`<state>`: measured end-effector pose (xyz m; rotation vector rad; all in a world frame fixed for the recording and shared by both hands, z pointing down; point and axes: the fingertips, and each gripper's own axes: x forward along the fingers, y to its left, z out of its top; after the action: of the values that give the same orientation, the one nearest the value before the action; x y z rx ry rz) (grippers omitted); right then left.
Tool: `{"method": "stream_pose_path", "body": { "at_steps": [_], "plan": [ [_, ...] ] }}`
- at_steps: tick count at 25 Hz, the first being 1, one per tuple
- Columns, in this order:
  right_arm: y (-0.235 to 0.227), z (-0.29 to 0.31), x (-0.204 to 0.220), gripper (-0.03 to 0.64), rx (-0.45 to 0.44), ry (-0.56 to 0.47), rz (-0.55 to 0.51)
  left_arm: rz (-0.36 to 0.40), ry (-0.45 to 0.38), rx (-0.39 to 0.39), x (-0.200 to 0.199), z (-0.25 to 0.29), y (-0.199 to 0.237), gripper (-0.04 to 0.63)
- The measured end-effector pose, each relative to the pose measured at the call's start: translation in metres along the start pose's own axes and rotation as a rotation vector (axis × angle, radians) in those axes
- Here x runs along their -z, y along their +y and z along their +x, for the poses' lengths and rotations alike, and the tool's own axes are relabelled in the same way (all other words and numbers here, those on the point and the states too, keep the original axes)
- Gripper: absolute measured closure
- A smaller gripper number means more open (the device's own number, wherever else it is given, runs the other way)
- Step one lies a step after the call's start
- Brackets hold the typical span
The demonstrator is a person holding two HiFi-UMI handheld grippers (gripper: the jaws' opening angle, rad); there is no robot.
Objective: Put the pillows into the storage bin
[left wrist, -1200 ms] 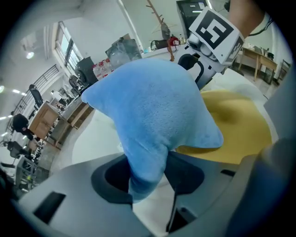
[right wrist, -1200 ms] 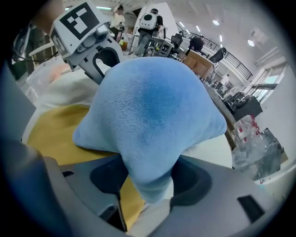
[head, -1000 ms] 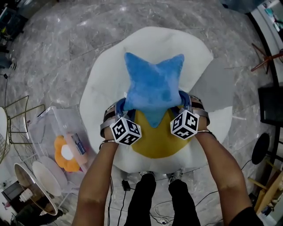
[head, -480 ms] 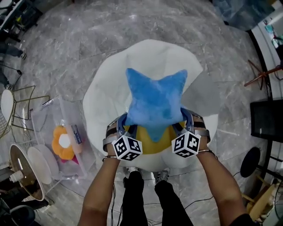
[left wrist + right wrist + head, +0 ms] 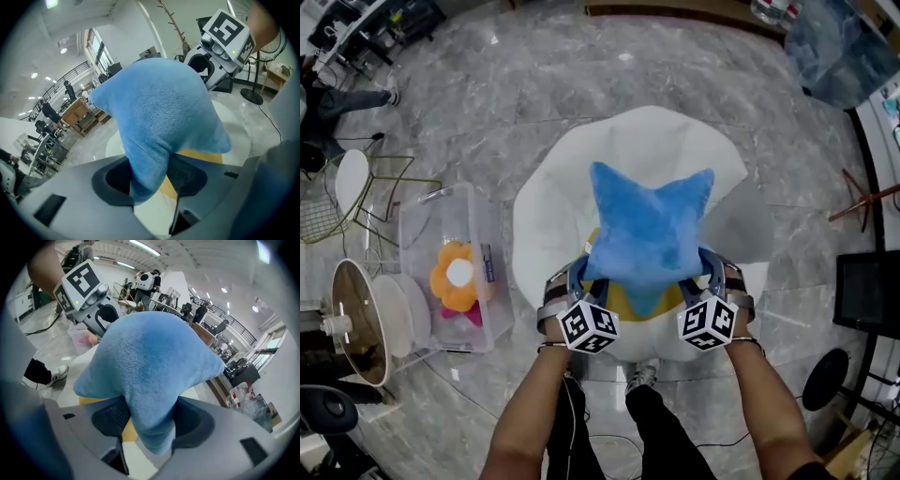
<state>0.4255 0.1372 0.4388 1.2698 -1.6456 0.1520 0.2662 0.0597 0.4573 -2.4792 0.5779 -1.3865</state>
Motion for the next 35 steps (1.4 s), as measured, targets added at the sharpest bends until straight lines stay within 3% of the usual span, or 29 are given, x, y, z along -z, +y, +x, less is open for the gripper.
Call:
{"method": "stream_pose_path", "body": {
  "at_steps": [6,11,18,28,35],
  "plan": [
    [0.041,0.002,-0.063,0.333,-0.038,-0.048,-0.059,-0.059,0.026,-0.071,0.059,-0.040,0.031,0.370],
    [0.089,0.017,-0.139,0.333,-0.082,-0.083,-0.097,-0.098,0.072,-0.106,0.132,-0.076,0.075,0.370],
    [0.174,0.066,-0.264,0.333,-0.159,-0.146,-0.187,-0.181,0.161,-0.177,0.262,-0.119,0.144,0.371],
    [0.339,0.100,-0.445,0.325,-0.317,-0.172,-0.361,-0.323,0.286,-0.200,0.475,-0.213,0.213,0.371],
    [0.432,0.137,-0.523,0.319,-0.422,-0.174,-0.479,-0.467,0.357,-0.195,0.592,-0.240,0.235,0.369]
  ]
}}
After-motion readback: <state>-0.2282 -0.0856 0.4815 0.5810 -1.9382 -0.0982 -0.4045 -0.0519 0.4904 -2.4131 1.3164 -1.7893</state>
